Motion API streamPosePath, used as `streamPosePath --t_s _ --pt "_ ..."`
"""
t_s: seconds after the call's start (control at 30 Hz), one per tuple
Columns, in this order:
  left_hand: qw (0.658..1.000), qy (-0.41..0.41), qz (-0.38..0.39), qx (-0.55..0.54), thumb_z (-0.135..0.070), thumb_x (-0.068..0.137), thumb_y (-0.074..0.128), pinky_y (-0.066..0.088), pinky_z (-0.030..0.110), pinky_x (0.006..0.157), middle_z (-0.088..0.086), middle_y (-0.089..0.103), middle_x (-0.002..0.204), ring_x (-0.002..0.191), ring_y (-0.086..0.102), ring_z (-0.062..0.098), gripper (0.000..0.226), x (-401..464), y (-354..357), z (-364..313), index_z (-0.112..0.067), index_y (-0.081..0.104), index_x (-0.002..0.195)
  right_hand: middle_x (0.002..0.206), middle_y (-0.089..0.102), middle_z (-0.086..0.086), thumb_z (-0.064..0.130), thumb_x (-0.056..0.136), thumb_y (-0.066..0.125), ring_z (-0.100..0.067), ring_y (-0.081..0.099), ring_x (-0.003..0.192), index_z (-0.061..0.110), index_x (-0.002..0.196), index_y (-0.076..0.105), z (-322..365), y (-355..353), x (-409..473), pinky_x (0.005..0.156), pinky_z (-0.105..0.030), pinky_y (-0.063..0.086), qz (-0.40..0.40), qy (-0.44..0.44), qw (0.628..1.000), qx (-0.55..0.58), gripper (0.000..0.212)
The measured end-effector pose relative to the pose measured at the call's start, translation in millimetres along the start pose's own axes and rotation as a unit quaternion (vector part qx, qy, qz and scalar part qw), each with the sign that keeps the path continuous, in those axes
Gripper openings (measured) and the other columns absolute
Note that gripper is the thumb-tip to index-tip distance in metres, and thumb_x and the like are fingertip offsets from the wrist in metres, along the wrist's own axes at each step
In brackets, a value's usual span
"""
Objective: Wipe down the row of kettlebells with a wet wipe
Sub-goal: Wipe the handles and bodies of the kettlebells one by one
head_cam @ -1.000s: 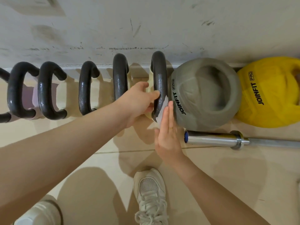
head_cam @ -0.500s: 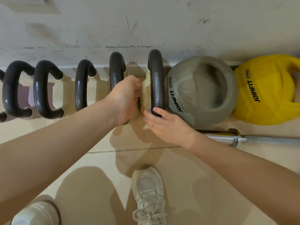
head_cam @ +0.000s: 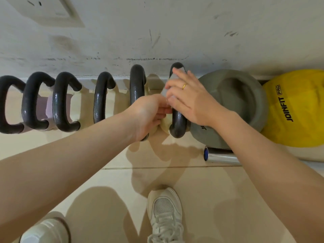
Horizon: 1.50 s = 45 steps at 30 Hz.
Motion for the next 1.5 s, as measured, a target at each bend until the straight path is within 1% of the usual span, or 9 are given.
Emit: streamPosePath --t_s 0.27,0.43,0.57,0.73,0.93,1.07,1.2,1.33,1.5 --pt "0.986 0.067 0.076 0.134 -0.014 0.082 0.065 0.047 0.036 0.098 0.003 0.067 0.11 0.106 0.061 0.017 0.036 16.2 21.8 -19.1 -0.015 0.057 0.117 0.158 0.004 0.008 0.025 0.102 0.026 0.001 0.001 0.141 0.015 0.147 0.019 -9.9 -3.1 -5.9 0.111 -0.013 0.003 0.017 0.19 0.912 0.364 0.047" --pt "0.98 0.084 0.061 0.172 -0.018 0.079 0.071 0.055 0.018 0.073 0.002 0.069 0.102 0.09 0.066 0.011 0.033 21.1 23.0 -27.3 -0.013 0.057 0.109 0.157 0.009 0.011 0.031 0.101 0.027 -0.002 0.01 0.142 0.023 0.147 0.017 -19.0 0.7 -20.0 0.117 -0.025 0.01 -0.035 0.269 0.826 0.494 0.048" --pt "0.979 0.098 0.06 0.167 -0.012 0.08 0.069 0.055 0.023 0.08 0.005 0.069 0.099 0.093 0.067 0.017 0.03 16.6 22.1 -20.3 -0.009 0.06 0.109 0.157 0.004 0.012 0.023 0.102 0.025 0.003 0.004 0.14 0.017 0.148 0.017 -1.3 -0.6 -13.4 0.11 -0.012 0.008 -0.021 0.222 0.874 0.433 0.046" --pt "0.977 0.091 0.062 0.18 -0.01 0.078 0.07 0.053 0.033 0.09 0.007 0.07 0.097 0.093 0.067 0.02 0.038 11.9 17.9 -5.8 -0.009 0.06 0.115 0.152 0.022 0.008 0.019 0.102 0.025 0.004 0.021 0.132 0.014 0.14 0.037 -9.9 0.4 -1.9 0.101 0.0 0.018 -0.087 0.234 0.856 0.453 0.04" --pt "0.978 0.095 0.053 0.179 -0.011 0.076 0.073 0.052 0.039 0.092 0.007 0.07 0.098 0.093 0.067 0.019 0.039 5.9 15.8 9.9 -0.014 0.059 0.113 0.134 0.049 0.001 0.055 0.093 0.031 -0.018 0.045 0.126 0.031 0.133 0.045 -25.7 29.6 0.9 0.11 -0.043 0.034 -0.09 0.381 0.72 0.573 0.049" --pt "0.979 0.103 0.052 0.17 -0.013 0.076 0.073 0.053 0.039 0.091 0.006 0.07 0.099 0.093 0.068 0.019 0.04 6.2 12.9 10.3 -0.015 0.059 0.113 0.136 0.037 0.02 0.043 0.099 0.025 -0.006 0.034 0.132 0.036 0.127 0.047 -5.0 9.4 3.6 0.111 -0.028 0.028 -0.102 0.263 0.79 0.544 0.036" --pt "0.982 0.103 0.048 0.152 -0.013 0.076 0.073 0.054 0.039 0.09 0.007 0.07 0.096 0.091 0.068 0.02 0.038 8.7 14.0 8.6 -0.013 0.059 0.112 0.115 0.052 0.01 0.037 0.101 0.021 -0.008 0.048 0.108 0.026 0.113 0.056 -23.7 -2.1 16.4 0.093 -0.025 0.037 -0.085 0.298 0.857 0.411 0.039" --pt "0.983 0.102 0.052 0.143 -0.013 0.077 0.072 0.054 0.038 0.09 0.006 0.071 0.097 0.091 0.069 0.019 0.038 8.4 14.2 9.9 -0.014 0.06 0.113 0.1 0.065 -0.001 0.046 0.099 0.015 -0.016 0.055 0.098 0.016 0.077 0.069 -14.5 -22.6 50.3 0.085 -0.029 0.035 0.067 0.195 0.961 0.185 0.066" --pt "0.978 0.128 0.041 0.158 -0.015 0.08 0.069 0.05 0.026 0.087 0.0 0.066 0.109 0.1 0.062 0.014 0.042 4.3 12.4 8.3 -0.017 0.054 0.119 0.074 0.065 -0.003 0.061 0.089 0.005 -0.02 0.057 0.083 0.02 0.072 0.064 25.3 -2.0 56.0 0.096 -0.039 0.035 0.256 -0.018 0.955 -0.146 0.073"
Point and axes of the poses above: each hand's wrist, its own x-axis towards the middle knuckle, its own y-axis out of the palm, z = x × y, the point moved 7 cm from there along x, towards the middle knuckle
